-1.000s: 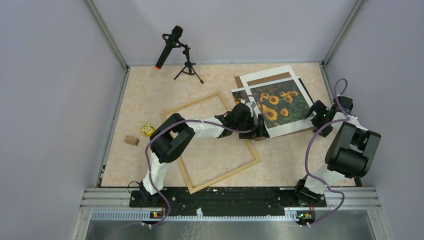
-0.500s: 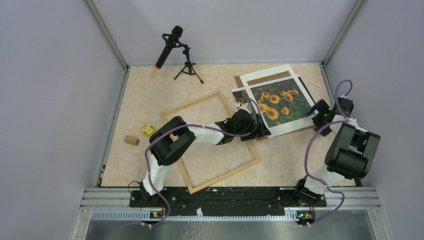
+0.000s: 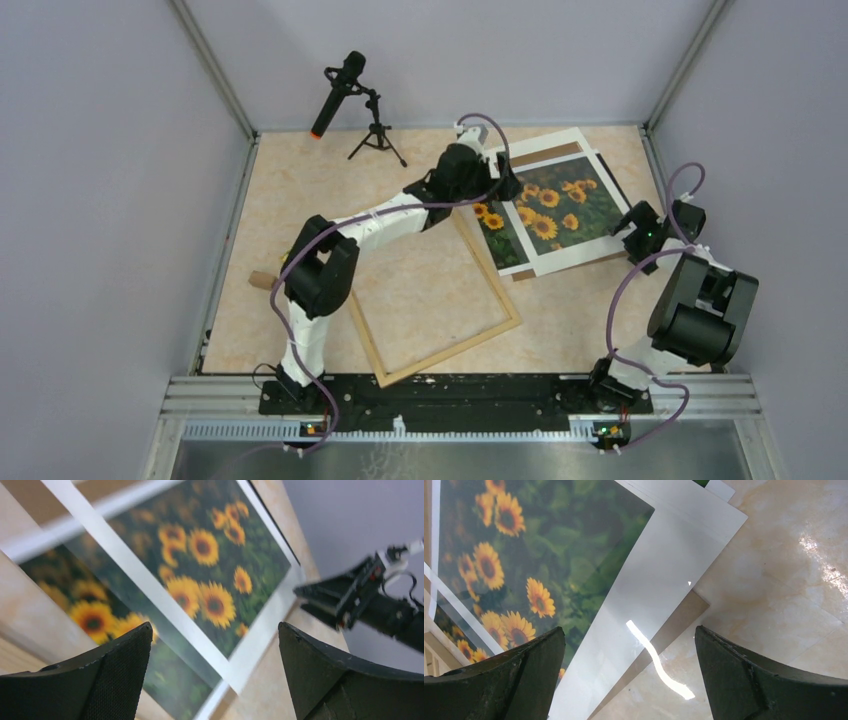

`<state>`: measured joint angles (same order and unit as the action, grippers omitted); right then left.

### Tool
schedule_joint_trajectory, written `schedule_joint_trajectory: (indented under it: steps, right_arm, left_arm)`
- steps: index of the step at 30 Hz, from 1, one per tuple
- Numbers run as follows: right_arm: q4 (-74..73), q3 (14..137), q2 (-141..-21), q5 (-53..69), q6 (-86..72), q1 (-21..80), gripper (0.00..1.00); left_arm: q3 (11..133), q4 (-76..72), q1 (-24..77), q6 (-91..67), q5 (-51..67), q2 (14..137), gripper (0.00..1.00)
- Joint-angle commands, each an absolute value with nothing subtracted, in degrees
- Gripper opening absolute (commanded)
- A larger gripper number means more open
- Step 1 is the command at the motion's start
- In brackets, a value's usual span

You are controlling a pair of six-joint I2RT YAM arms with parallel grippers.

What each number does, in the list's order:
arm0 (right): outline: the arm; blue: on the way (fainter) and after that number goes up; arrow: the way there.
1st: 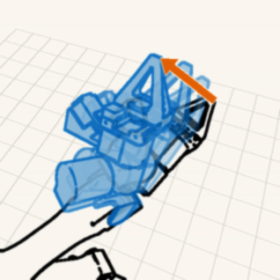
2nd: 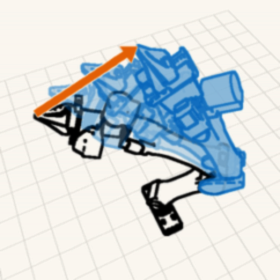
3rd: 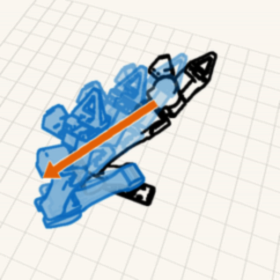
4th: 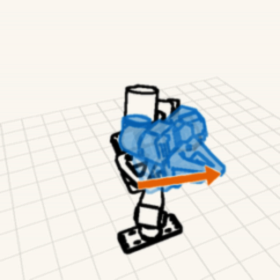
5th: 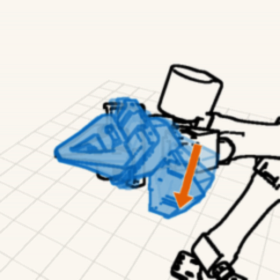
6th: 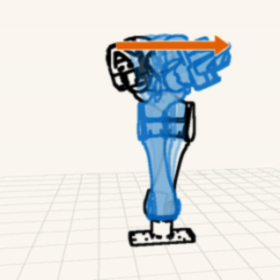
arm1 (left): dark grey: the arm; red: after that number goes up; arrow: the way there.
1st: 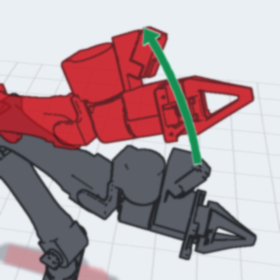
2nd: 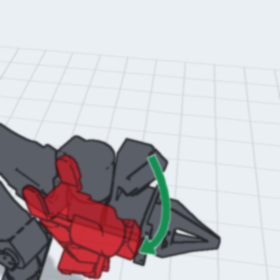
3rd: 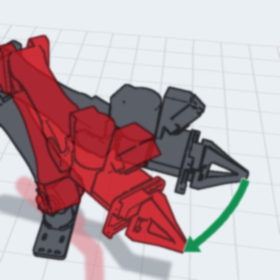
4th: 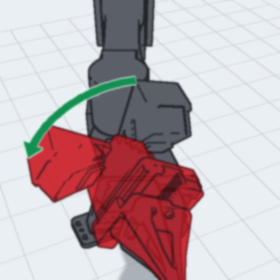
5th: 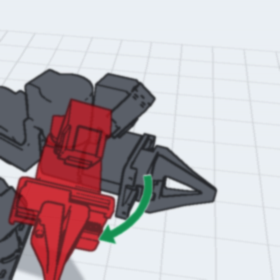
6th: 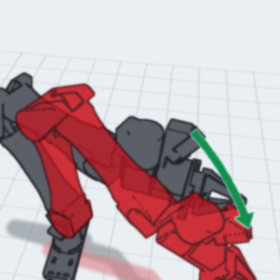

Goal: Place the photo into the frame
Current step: Pick up the photo frame item at the center of the board.

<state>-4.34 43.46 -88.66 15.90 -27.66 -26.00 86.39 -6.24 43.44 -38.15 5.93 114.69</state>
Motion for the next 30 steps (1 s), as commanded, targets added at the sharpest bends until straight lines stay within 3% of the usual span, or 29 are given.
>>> schedule_joint_trajectory:
  steps: [1,13,21,30]
  right_arm:
    - [-6.47,40.56,-90.12,17.57,-28.64,-24.24,0.99]
    - [-6.31,42.38,-92.91,11.24,-32.56,-21.13,0.99]
    - [-7.67,41.78,-92.71,11.35,-32.3,-19.98,0.99]
    - [-11.73,46.35,-89.18,13.54,-27.17,-18.46,0.99]
  left_arm:
    - [97.1,1.28,40.06,-28.72,3.58,120.72,0.98]
    - [114.92,-3.86,36.31,-38.32,5.34,139.31,0.98]
    - [112.15,-0.26,36.38,-46.92,-3.46,139.96,0.98]
    - [106.45,1.55,35.93,-50.32,-3.46,138.34,0.98]
